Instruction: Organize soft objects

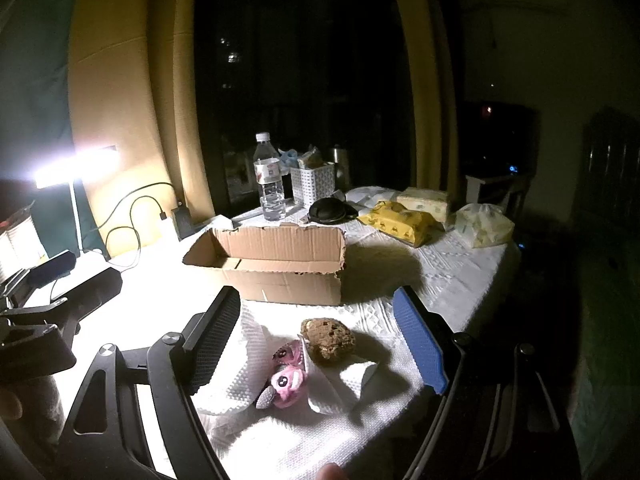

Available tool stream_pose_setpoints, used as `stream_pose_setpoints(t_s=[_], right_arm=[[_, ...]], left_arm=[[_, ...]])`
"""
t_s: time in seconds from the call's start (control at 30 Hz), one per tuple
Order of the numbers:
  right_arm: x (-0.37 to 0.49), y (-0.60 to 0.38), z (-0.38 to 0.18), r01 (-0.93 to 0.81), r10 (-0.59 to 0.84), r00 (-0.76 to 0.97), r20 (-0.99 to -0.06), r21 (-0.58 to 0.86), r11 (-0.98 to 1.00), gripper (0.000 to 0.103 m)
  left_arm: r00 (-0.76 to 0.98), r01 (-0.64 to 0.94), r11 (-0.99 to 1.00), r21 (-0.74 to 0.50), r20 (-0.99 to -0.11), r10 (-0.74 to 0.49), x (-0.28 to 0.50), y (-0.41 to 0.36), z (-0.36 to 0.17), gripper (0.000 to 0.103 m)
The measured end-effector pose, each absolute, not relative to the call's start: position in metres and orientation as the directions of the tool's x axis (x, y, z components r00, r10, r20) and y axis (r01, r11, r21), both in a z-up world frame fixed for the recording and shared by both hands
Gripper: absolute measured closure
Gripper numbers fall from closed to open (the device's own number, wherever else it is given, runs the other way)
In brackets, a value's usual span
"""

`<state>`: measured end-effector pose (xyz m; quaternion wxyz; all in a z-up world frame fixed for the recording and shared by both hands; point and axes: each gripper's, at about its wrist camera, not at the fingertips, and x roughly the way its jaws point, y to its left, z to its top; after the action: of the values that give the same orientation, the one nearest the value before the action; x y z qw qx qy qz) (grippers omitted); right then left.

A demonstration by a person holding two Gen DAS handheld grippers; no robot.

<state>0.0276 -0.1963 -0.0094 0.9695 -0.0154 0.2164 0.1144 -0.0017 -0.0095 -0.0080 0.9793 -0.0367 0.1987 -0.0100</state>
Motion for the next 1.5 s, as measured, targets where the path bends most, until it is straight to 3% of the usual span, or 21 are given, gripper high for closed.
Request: stream_pose_setpoints(t_s=[1.5], right_arm=[[0.0300, -0.1957, -0.0106, -0.231, 0.220, 0.875, -0.431, 0.029, 0.973, 0.021]], left_arm=[[0.914, 0.015, 0.996, -0.091, -0.403, -0.050, 0.0001, -0.0074, -0.0054, 0.000]])
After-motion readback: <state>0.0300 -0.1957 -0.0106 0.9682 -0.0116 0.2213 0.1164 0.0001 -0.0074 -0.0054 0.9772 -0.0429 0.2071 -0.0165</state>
